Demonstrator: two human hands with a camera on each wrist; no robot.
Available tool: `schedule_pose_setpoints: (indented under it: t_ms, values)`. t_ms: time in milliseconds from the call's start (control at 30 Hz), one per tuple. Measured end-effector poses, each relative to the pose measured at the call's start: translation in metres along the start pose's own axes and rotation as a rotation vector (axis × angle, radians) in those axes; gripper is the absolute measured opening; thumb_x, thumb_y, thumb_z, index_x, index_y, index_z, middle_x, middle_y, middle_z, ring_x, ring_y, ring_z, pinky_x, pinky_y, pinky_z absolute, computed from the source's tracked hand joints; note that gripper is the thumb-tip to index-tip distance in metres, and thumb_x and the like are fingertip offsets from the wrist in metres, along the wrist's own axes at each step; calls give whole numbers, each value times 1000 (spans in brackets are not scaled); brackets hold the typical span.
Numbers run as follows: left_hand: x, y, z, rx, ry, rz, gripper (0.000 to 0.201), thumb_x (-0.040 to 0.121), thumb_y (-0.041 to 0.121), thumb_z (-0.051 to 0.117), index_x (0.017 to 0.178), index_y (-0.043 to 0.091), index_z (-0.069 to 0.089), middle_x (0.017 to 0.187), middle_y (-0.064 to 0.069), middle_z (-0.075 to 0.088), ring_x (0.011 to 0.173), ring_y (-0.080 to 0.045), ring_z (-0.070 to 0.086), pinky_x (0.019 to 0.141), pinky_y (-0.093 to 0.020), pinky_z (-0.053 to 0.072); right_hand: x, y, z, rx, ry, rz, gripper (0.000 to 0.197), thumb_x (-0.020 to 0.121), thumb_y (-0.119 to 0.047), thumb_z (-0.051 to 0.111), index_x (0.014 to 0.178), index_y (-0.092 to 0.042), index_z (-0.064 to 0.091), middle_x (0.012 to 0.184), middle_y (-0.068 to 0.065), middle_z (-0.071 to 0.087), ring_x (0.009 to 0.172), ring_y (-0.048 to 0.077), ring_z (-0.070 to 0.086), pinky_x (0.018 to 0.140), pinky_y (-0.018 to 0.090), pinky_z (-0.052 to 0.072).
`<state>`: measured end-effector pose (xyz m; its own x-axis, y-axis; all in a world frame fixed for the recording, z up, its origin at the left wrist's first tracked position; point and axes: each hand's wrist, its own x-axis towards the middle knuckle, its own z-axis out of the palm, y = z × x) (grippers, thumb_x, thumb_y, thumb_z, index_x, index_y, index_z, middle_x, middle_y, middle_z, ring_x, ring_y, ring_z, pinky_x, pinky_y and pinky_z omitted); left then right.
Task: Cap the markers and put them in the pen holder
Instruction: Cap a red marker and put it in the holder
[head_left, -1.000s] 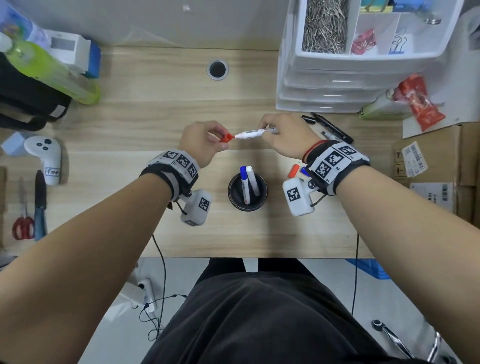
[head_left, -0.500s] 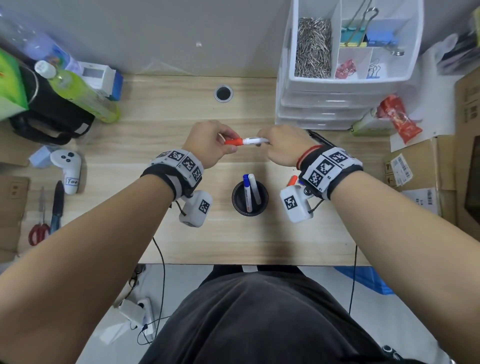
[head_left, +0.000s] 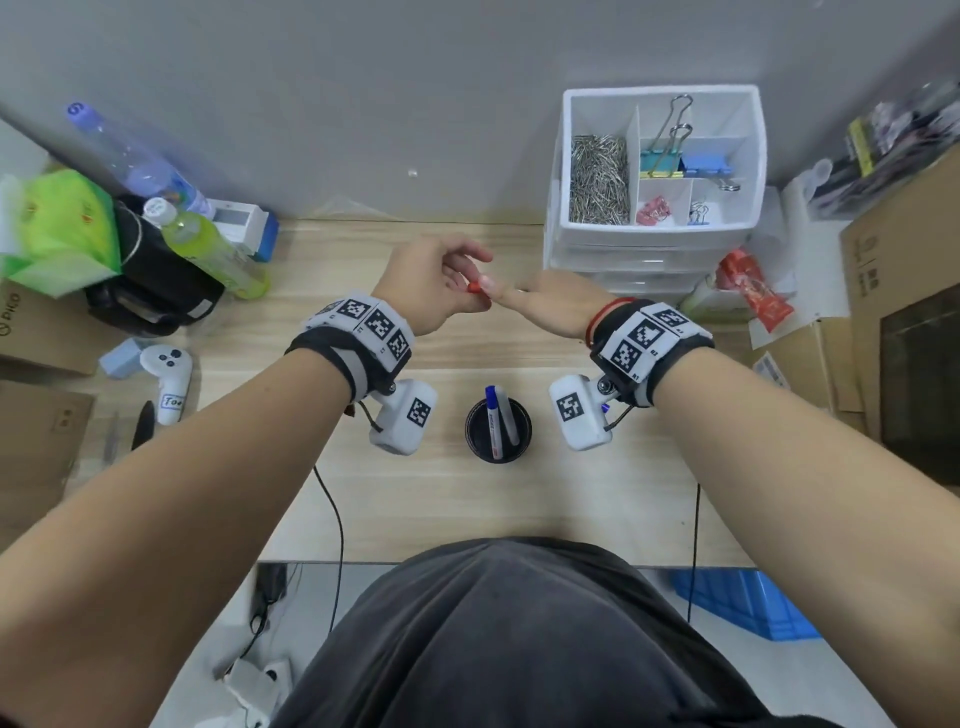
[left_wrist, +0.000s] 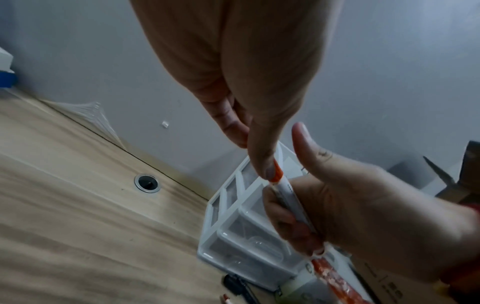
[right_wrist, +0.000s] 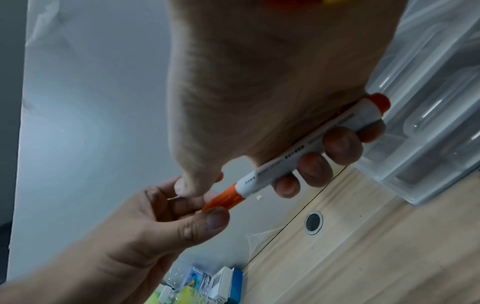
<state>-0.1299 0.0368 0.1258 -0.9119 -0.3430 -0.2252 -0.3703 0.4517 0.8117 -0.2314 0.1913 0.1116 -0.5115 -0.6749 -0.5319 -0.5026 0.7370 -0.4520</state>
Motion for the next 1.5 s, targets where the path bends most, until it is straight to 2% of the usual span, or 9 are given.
schedule_pose_setpoints:
  t_ms: [233, 467, 667, 1067, 1133, 1200, 1267, 1333, 1500]
  values:
    - [-9, 10, -7, -273, -115, -96, 60, 67, -9, 82, 120, 11, 60, 96, -14, 75, 81, -22, 70, 89, -35, 58, -6, -3, -3, 39, 102, 74, 85, 65, -96, 38, 57, -13, 50, 61, 3, 57, 63, 24, 56, 58, 36, 36]
    - [-15, 5, -5, -335, -169, -137, 71, 64, -10, 83, 126, 14, 57, 96, -15, 77, 122, -27, 59, 105, -43, 48, -7, -4, 4, 167, 3, 53, 81, 68, -95, 38, 54, -15, 52, 57, -1, 55, 58, 21, 53, 62, 34, 37]
    - [-16, -8, 4, -251, -72, -190, 62, 71, 3, 84, 125, 19, 59, 100, -7, 74, 79, -17, 69, 87, -34, 55, -10, -3, 6, 364, 46, 85, 73, 73, -87, 44, 48, -19, 36, 44, -6, 37, 49, 20, 37, 64, 36, 32]
    - [-36, -73, 32, -62, -174, -445, 19, 77, 22, 79, 94, 20, 70, 87, -10, 76, 82, -24, 73, 91, -41, 58, -6, 14, 29, 608, 176, 114, 68, 75, -79, 41, 40, -22, 28, 37, -8, 31, 42, 17, 30, 57, 34, 29]
    - [-40, -75, 37, -41, -215, -457, 21, 78, 23, 79, 98, 19, 71, 90, -10, 76, 85, -24, 74, 87, -36, 58, -6, 12, 37, 723, 117, 69, 65, 79, -82, 40, 50, -25, 28, 49, -5, 30, 46, 17, 25, 53, 33, 22]
    - [-42, -78, 43, -18, -261, -471, 27, 80, 22, 78, 105, 15, 70, 91, -9, 76, 79, -19, 72, 76, -25, 57, -7, 13, 48, 744, 38, 1, 58, 91, -73, 37, 63, -22, 38, 59, 2, 38, 54, 19, 36, 52, 33, 37]
    - [-45, -79, 50, -4, -335, -478, 32, 81, 17, 77, 111, 11, 69, 92, -8, 76, 72, -14, 68, 67, -18, 54, -7, 15, 58, 685, 2, -39, 48, 101, -54, 39, 74, -16, 52, 73, 4, 54, 67, 22, 51, 75, 37, 55]
    - [-48, -81, 57, 57, -404, -464, 35, 80, 19, 78, 112, 15, 67, 94, -3, 76, 67, -10, 66, 63, -16, 51, -7, 20, 67, 539, -29, -73, 42, 103, -46, 40, 85, -17, 64, 92, 2, 65, 85, 22, 60, 86, 33, 51]
    - [-48, -90, 70, 149, -425, -413, 47, 76, 25, 82, 120, 24, 63, 103, 2, 72, 70, -9, 66, 70, -24, 51, -11, 32, 83, 302, -115, -71, 29, 98, -39, 58, 99, -11, 66, 80, -2, 65, 69, 12, 61, 67, 26, 48]
